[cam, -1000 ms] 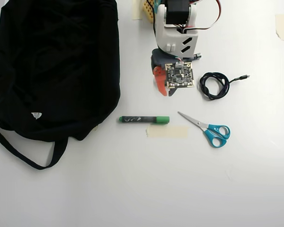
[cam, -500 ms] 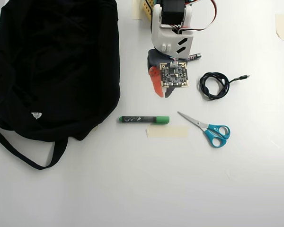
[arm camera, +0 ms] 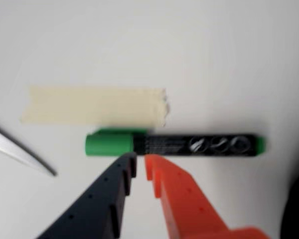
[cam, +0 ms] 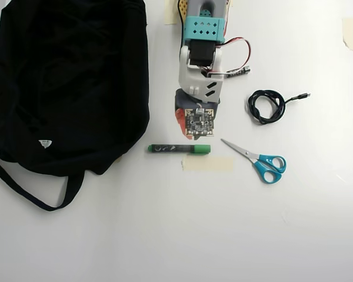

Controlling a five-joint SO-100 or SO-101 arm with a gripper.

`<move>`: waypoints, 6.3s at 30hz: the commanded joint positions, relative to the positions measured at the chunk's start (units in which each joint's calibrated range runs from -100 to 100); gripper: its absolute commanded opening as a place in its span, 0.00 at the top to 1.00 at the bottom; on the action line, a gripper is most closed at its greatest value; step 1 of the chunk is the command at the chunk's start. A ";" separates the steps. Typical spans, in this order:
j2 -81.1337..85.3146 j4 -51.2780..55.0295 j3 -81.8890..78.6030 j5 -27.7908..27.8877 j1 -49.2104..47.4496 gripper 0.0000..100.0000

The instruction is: Put the green marker into the black bag

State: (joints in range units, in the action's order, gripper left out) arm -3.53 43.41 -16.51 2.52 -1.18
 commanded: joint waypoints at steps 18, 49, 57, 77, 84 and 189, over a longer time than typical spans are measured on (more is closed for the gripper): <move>-4.77 1.64 2.94 -5.92 -0.77 0.98; -4.69 3.27 3.39 7.40 0.13 0.98; -3.44 3.27 0.97 14.06 0.58 0.98; -4.85 12.15 6.45 21.71 2.52 0.98; -4.85 13.52 7.61 26.22 4.32 0.98; -40.87 34.45 49.93 42.53 -0.47 0.80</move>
State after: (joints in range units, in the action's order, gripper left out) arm -44.71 78.36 29.95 45.10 -1.84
